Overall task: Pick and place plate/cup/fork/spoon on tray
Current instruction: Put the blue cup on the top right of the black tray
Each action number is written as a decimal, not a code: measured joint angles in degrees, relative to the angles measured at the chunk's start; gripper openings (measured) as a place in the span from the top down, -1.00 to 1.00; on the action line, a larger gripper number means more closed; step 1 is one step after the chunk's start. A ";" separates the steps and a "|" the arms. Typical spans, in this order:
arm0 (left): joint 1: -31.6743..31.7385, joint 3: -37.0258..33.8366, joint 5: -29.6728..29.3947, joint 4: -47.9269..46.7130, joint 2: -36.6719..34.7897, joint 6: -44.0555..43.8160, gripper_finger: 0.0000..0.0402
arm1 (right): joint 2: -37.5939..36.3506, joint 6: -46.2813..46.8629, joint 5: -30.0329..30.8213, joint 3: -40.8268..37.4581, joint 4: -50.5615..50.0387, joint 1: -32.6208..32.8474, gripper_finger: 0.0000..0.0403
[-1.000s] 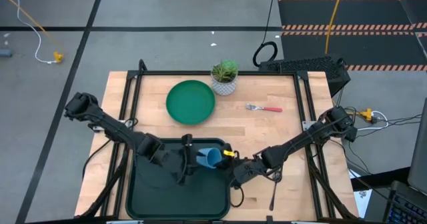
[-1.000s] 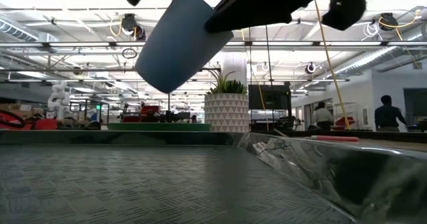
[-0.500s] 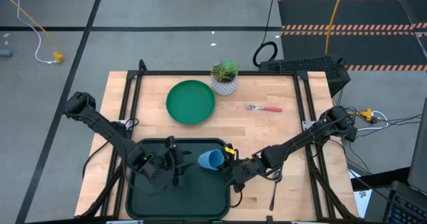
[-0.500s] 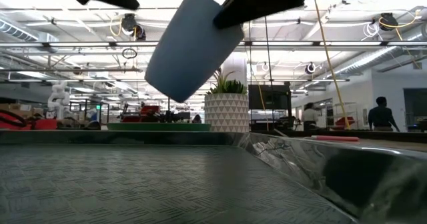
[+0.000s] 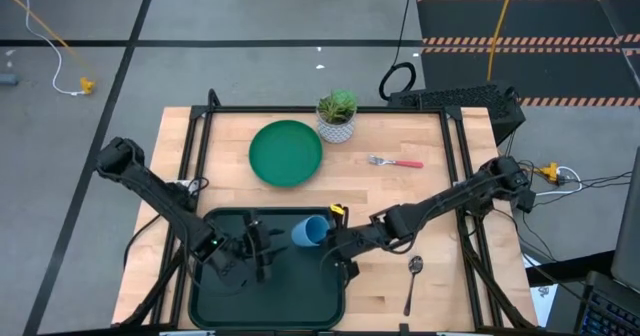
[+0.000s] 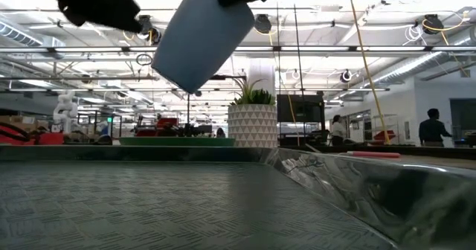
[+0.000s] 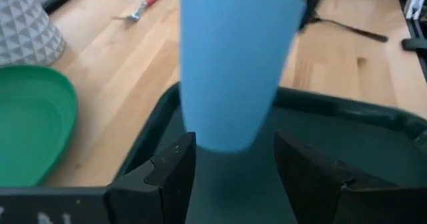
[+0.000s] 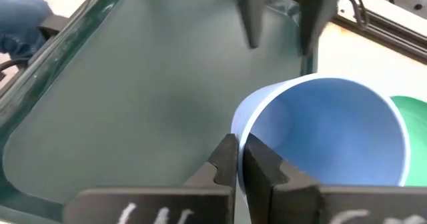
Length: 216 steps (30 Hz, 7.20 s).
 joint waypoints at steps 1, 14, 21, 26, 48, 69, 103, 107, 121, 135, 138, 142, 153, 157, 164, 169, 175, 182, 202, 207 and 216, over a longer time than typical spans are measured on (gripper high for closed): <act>-0.30 -0.67 0.02 1.07 0.00 -0.23 -0.01 | -0.05 0.00 0.02 0.38 -0.47 -0.12 1.00; -6.76 -1.85 -6.79 10.68 0.00 4.30 -0.01 | -0.11 3.50 0.13 0.95 -1.29 -0.53 1.00; -6.95 -1.85 -0.99 12.65 0.00 2.54 -0.25 | -0.11 4.50 0.06 0.95 -1.41 -0.33 1.00; -6.49 -1.82 -2.39 13.78 0.70 2.80 -0.71 | -0.11 4.50 0.02 0.95 -1.75 -0.33 1.00; 2.67 -1.78 0.58 14.81 5.35 8.70 -0.97 | -0.11 4.43 -2.85 0.91 -1.38 -0.14 1.00; 4.83 -1.78 -1.51 26.42 13.14 16.31 -0.98 | -0.20 2.29 -3.31 0.87 3.45 -0.10 1.00; -8.84 -1.76 -21.08 5.42 -3.08 9.85 -0.44 | -7.82 0.48 0.52 0.93 7.57 3.15 0.16; -12.45 -1.78 -27.53 3.04 -3.52 6.31 -0.48 | -7.65 -0.03 0.42 0.85 8.40 3.75 0.14; -16.66 -12.03 -36.22 10.12 -3.48 -6.25 -0.49 | -3.86 -0.17 3.44 -5.33 36.80 1.83 0.14; -10.91 -19.81 -33.71 32.41 -3.43 3.69 -0.50 | -1.14 -1.16 3.12 8.27 19.99 -2.61 0.13; -7.94 -19.81 -30.16 36.39 -3.43 7.00 -0.45 | 2.35 -2.24 2.82 14.80 13.00 -3.82 0.11; -4.98 -19.81 -27.03 40.12 -3.32 10.71 -0.43 | 6.42 -0.22 1.61 23.48 -0.16 -5.34 0.08; 3.21 -19.79 -16.54 59.95 2.57 24.54 -0.47 | 8.22 7.68 -4.08 29.89 -16.53 -9.36 0.07; 5.06 -19.79 -15.49 66.11 5.94 28.40 -0.46 | 8.22 9.22 -4.39 29.85 -19.11 -9.63 0.07; 6.74 -19.79 -11.85 70.83 8.65 31.32 -0.54 | 8.17 10.41 -4.69 29.85 -24.14 -9.69 0.28; 7.19 -19.77 -11.66 70.58 8.66 32.36 -0.51 | 8.17 8.83 -6.40 29.83 -24.83 -9.71 0.79; 6.01 -19.42 -11.87 68.07 8.56 33.90 -0.75 | 8.15 8.98 -7.45 29.78 -28.58 -9.40 0.95; 3.05 -19.40 -12.65 53.24 2.76 27.60 -0.98 | 8.49 13.26 -2.32 29.78 -37.17 -8.02 0.99; 2.98 -19.42 -10.60 29.19 -7.21 5.53 -0.56 | 15.49 16.23 -7.52 21.02 -36.51 -6.98 1.00; 3.84 -19.42 -10.60 29.21 -7.21 4.98 -0.51 | 15.37 16.48 -8.78 20.85 -37.68 -7.00 1.00; 5.37 -19.42 -10.35 29.28 -7.19 4.24 -0.52 | 15.34 16.52 -9.04 20.82 -38.21 -7.02 0.97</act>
